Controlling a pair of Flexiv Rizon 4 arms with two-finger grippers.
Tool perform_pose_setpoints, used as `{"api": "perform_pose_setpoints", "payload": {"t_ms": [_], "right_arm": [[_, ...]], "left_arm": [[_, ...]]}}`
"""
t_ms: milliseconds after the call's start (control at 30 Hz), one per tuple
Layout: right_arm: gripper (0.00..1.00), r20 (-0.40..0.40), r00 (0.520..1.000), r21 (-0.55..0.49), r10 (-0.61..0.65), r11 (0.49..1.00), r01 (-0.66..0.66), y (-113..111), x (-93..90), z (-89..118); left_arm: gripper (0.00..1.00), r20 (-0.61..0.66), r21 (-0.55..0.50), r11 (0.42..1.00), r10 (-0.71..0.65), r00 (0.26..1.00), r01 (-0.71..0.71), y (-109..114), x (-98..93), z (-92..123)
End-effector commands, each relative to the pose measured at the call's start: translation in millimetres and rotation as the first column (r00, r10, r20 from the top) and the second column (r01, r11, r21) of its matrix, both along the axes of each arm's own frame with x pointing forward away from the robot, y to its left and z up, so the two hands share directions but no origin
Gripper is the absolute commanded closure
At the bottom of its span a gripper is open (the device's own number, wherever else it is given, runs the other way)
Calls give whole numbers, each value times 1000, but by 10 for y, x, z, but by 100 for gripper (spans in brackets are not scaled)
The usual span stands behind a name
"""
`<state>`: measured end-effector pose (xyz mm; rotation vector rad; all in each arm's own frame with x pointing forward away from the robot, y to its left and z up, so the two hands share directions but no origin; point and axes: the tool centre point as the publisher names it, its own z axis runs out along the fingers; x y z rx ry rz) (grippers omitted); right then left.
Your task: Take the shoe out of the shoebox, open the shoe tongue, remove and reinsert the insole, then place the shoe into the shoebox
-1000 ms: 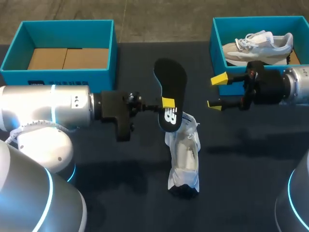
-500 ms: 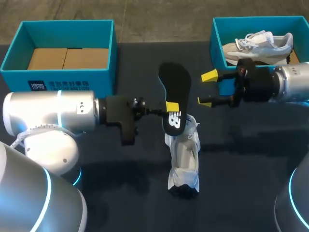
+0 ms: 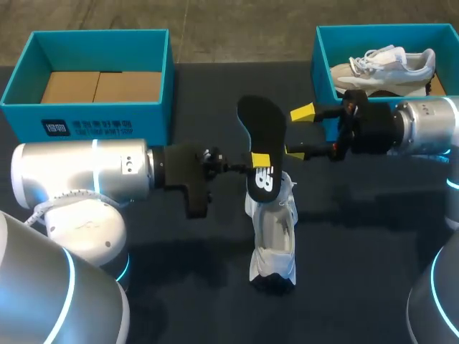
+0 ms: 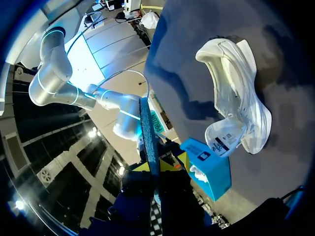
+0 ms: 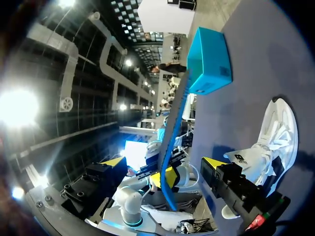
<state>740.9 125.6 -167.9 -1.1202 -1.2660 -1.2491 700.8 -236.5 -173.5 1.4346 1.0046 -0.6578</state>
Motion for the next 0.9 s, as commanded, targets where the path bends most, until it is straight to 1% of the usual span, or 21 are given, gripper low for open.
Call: {"api": "perform_pose_setpoints", "payload": {"t_ms": [33,67,133,167,233,300,400,500,600,667,733,900], "right_arm": [[23,3,1000,9,-4,1000,4,128,-4,-19],[29,4,1000,9,-3,1000,3,150,-13,-14],[34,6,1000,3,-10,1000,10,182,-25,-7],[41,7,1000,-3,-13,1000,13,196,-27,-6],[48,4,1000,-8,-16,1000,16,232,-31,-11],[48,-11,1000,-7,-29,1000,29,259,-19,-21],[53,-17,999,-6,-41,999,41,281,3,-17],[54,-32,998,-12,-52,999,52,297,11,-7],[54,-45,997,-35,-69,997,68,314,4,2],[56,-71,994,-40,-87,996,84,324,-1,1],[58,-73,992,-72,-100,993,95,336,-1,-1],[60,-90,990,-89,-106,991,98,353,-14,23]], "left_arm": [[100,0,3,1000,4,1000,-4,-25,-4,3],[100,0,3,1000,4,1000,-4,-25,-4,3],[100,0,3,1000,4,1000,-4,-25,-4,3],[100,0,3,1000,4,1000,-4,-25,-4,3],[100,0,3,1000,4,1000,-4,-25,-4,3],[100,0,3,1000,4,1000,-4,-25,-4,3],[100,0,3,1000,4,1000,-4,-25,-4,3],[100,0,3,1000,4,1000,-4,-25,-4,3],[100,0,3,1000,4,1000,-4,-25,-4,3],[100,0,3,1000,4,1000,-4,-25,-4,3],[100,0,3,1000,4,1000,-4,-25,-4,3],[100,0,3,1000,4,1000,-4,-25,-4,3]]}}
